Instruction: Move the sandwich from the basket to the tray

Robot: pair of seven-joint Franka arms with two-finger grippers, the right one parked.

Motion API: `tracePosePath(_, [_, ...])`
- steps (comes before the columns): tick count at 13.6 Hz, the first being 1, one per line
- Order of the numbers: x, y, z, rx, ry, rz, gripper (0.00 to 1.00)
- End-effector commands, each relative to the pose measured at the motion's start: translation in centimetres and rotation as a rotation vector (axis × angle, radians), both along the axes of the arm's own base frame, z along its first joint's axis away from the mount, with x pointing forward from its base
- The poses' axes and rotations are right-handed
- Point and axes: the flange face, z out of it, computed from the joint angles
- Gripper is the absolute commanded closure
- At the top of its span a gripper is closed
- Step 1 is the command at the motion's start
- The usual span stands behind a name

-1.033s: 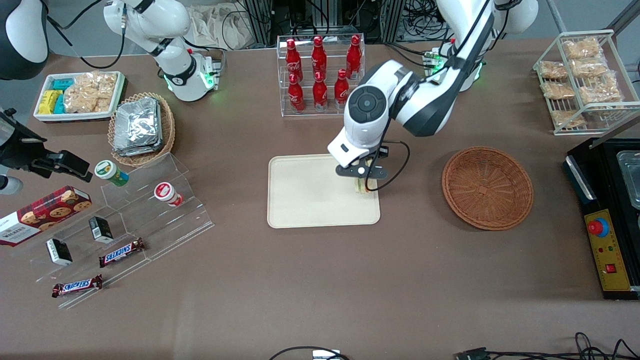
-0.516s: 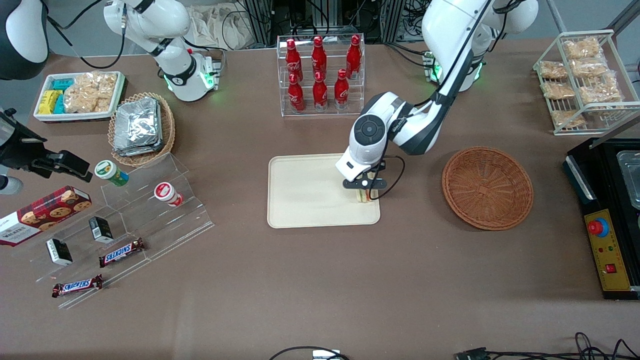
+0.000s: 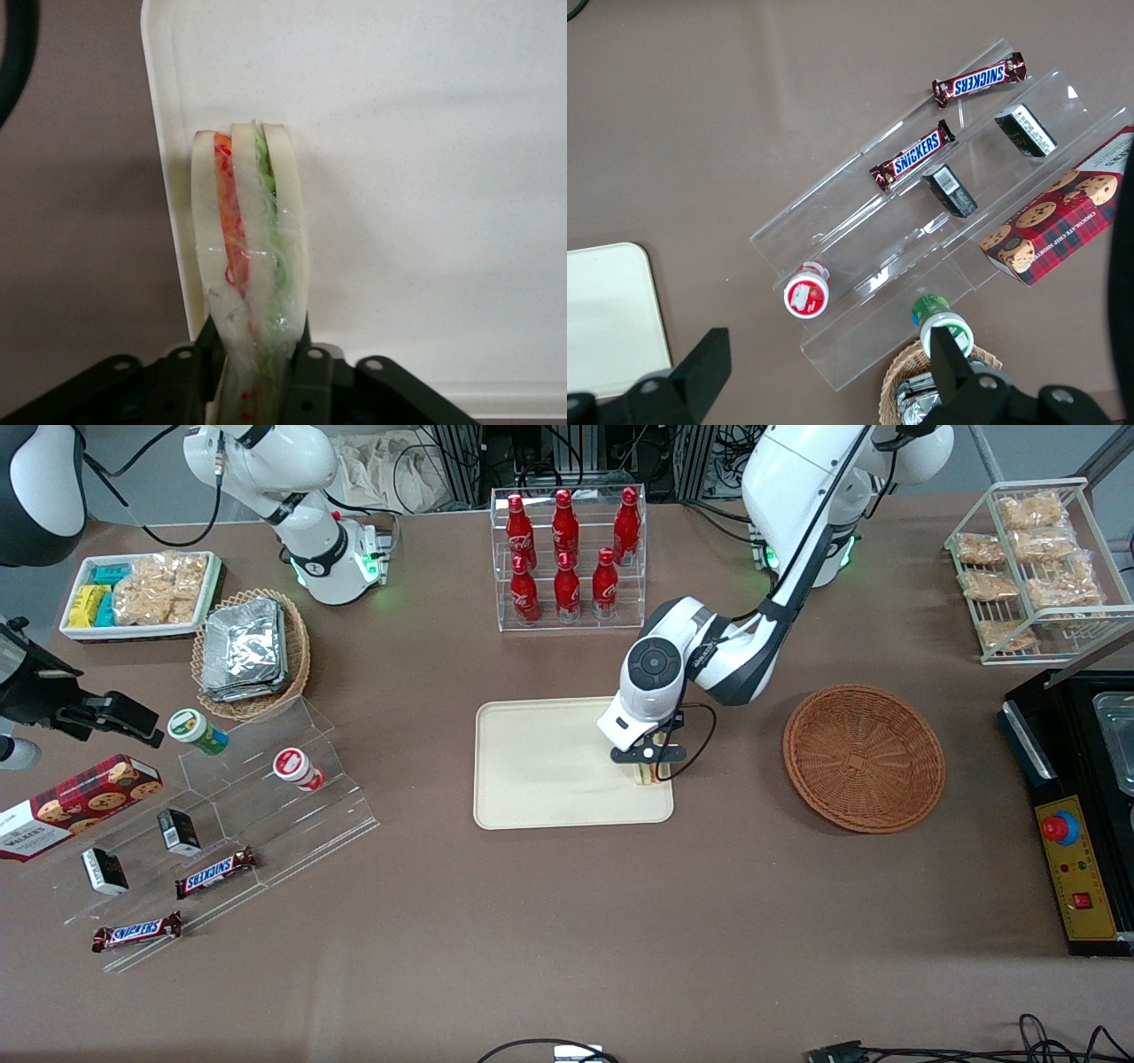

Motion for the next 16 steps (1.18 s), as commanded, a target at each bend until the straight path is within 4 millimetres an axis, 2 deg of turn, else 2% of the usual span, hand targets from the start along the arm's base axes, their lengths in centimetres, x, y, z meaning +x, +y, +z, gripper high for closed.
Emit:
tracePosePath(1, [0.0, -0.1, 1.1, -0.002, -0.002, 0.020, 0.00])
tracePosePath(7, [0.1, 0.1, 3.1, 0.001, -0.002, 0.020, 0.00])
tracePosePath(9, [0.8, 0.3, 5.4, 0.003, -0.002, 0.025, 0.00])
tracePosePath(11, [2.1, 1.2, 10.0, 0.008, 0.001, 0.034, 0.00])
tracePosePath(14, [6.1, 5.5, 19.3, 0.009, -0.016, 0.108, 0.00])
tracePosePath(15, [7.1, 7.0, 21.8, 0.005, -0.033, 0.134, 0.00])
tracePosePath(16, [8.0, 8.9, 23.2, 0.004, -0.051, 0.162, 0.00])
